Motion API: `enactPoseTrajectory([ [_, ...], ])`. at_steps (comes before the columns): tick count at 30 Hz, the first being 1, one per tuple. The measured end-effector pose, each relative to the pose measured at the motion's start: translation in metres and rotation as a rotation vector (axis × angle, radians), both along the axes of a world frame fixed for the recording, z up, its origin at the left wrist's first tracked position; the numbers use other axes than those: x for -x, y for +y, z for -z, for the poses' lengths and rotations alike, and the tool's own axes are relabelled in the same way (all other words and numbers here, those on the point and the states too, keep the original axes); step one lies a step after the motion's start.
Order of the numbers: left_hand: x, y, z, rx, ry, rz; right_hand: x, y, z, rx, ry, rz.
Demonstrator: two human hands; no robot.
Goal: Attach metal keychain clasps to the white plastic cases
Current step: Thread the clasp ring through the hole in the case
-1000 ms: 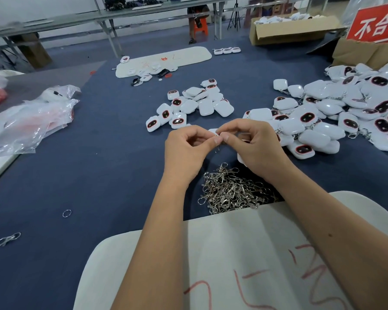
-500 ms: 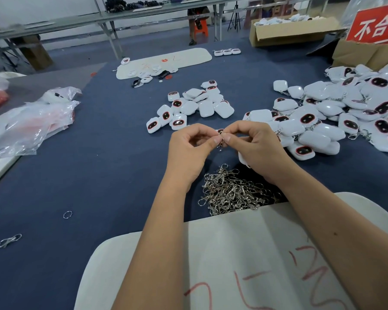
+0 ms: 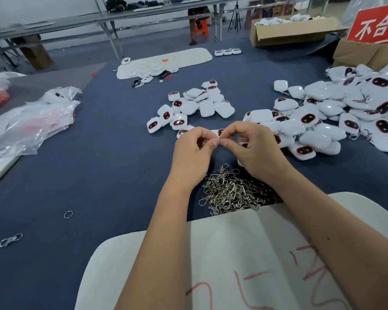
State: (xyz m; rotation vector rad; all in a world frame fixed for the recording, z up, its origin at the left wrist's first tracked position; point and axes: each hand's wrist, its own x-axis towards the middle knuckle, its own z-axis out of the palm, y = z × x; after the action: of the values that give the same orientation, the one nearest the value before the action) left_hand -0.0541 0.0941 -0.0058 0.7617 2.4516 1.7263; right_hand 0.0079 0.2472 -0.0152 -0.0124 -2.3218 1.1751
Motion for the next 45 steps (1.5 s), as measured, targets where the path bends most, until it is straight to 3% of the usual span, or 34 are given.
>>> enactPoseTrajectory([
  [13,0.0,-0.003,-0.002,-0.186,-0.148,0.121,0.001,0.011,0.006,0.343,-0.015,-0.143],
  [33,-0.001,-0.005,-0.005,-0.224,-0.171,0.122,0.002,0.014,0.007,0.439,-0.014,-0.185],
  [39,-0.001,-0.002,-0.003,-0.12,-0.076,0.1,0.003,0.015,0.009,0.357,0.001,-0.141],
  [45,-0.007,0.005,0.002,0.083,0.222,-0.003,0.004,0.012,0.008,0.273,0.053,-0.097],
])
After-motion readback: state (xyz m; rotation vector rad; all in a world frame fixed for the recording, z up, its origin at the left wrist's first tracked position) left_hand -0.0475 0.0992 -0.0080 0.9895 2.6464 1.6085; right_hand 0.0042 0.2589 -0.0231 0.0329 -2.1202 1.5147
